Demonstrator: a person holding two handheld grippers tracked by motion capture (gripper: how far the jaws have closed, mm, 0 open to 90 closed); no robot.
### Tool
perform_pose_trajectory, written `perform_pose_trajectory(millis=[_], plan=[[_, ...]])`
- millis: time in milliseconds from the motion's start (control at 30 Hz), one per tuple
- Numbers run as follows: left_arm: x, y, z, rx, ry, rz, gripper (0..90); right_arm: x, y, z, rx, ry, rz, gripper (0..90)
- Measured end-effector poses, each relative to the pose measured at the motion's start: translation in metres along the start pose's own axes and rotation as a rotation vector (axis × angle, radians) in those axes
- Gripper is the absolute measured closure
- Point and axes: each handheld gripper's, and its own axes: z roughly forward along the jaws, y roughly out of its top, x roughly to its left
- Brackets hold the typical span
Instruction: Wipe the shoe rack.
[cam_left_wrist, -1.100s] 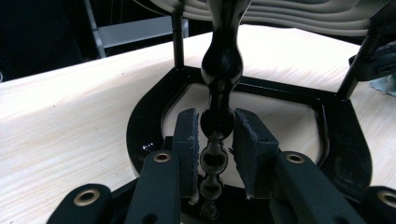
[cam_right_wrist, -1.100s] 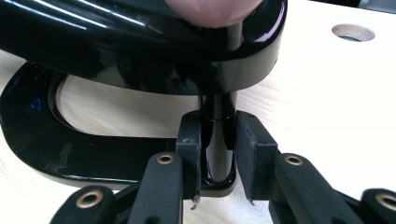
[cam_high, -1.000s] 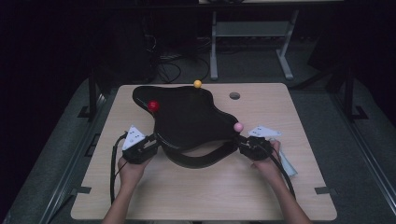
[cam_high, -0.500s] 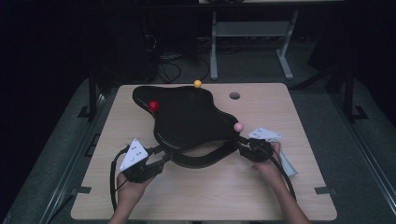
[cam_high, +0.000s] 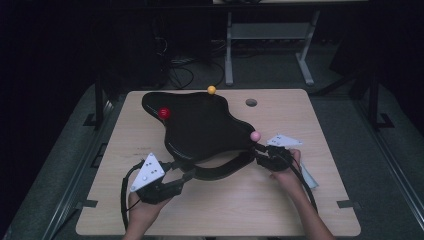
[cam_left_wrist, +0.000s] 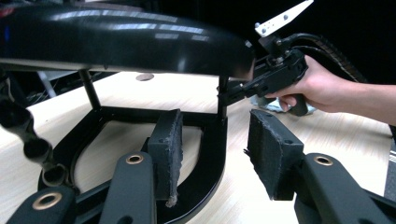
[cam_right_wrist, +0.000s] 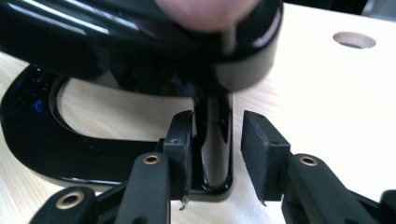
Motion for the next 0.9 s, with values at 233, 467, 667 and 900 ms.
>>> perform_pose_trajectory(millis=[233,467,667,900], plan=[[0.0,0.006,0.001,-0.012,-0.005,-0.004,55.0,0.004,0.005,0.002,0.013,-0.007,-0.01,72.2],[0.001,0.011,0.0,-0.026,0.008,-0.002,55.0,0.004,0.003,0.001,0.009,-0.007,-0.008,72.9],[0.004,0.012,0.0,-0.027,-0.002,-0.004,55.1,0.005,0.003,-0.001,0.015,-0.01,-0.014,73.2],[0.016,0.011,-0.001,-0.026,0.019,-0.024,55.7,0.011,0.0,-0.002,0.002,-0.015,-0.016,73.4]])
